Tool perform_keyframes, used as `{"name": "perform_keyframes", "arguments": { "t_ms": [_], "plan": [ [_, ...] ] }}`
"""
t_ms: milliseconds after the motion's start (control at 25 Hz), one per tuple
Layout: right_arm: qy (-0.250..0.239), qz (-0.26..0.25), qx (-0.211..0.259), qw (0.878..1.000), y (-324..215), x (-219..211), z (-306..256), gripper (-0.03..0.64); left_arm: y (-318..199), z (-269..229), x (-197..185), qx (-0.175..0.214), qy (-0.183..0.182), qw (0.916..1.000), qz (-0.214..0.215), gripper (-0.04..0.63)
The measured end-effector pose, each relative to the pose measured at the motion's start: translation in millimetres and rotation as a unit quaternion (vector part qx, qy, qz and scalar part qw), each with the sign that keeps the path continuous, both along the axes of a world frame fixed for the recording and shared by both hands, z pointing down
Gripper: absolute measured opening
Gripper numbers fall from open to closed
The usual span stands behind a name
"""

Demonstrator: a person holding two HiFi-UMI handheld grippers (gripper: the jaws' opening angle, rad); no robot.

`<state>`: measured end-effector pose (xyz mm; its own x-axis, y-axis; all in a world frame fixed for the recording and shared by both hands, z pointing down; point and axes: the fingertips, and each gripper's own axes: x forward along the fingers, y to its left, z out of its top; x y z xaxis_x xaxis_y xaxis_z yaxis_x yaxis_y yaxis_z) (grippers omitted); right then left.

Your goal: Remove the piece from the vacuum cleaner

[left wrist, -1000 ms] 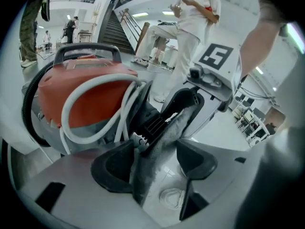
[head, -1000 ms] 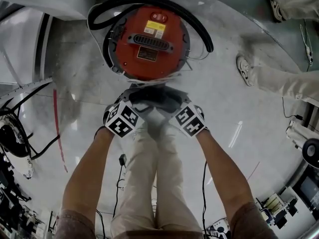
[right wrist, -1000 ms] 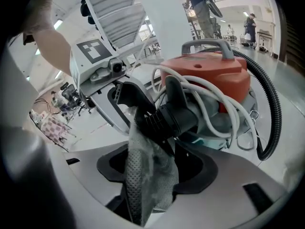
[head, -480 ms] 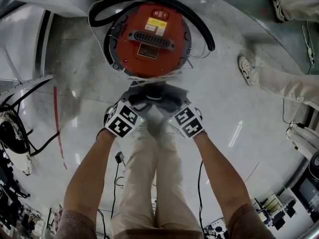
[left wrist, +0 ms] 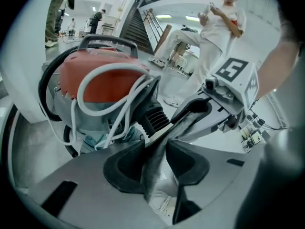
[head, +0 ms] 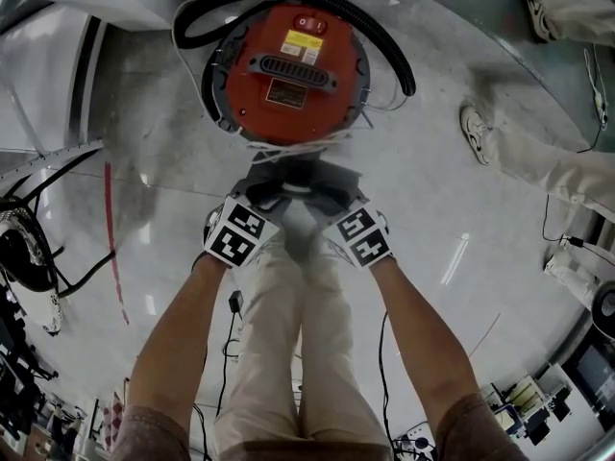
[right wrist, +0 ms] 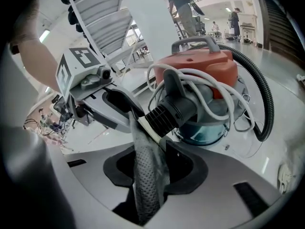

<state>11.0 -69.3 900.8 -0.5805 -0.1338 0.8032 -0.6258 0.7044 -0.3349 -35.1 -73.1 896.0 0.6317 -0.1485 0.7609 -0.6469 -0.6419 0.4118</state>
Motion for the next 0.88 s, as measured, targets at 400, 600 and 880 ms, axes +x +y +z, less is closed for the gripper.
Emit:
{"name": "perform_keyframes", "arguments": {
  "t_ms": [400, 600, 880],
  "plan": [
    [0.0, 0.034, -0.009, 0.999, -0.4, -1.6, -2.5, 0.094, 0.7, -4.3, -8.2, -0.019, 0.005, 0.999, -0.04, 0.104],
    [0.008, -0.009, -0.017, 1.0, 26.9, -3.3, 5.0, 0.069, 29.2, -2.0, -8.9, -0.035, -0.003, 0.9993, -0.01, 0.087],
    [0.006, -0.01, -0.022, 1.0, 42.0, 0.9, -17.5, 0.063, 39.9, -25.4, -6.9, -0.018, 0.004, 0.9998, -0.011, 0.083]
  ]
}}
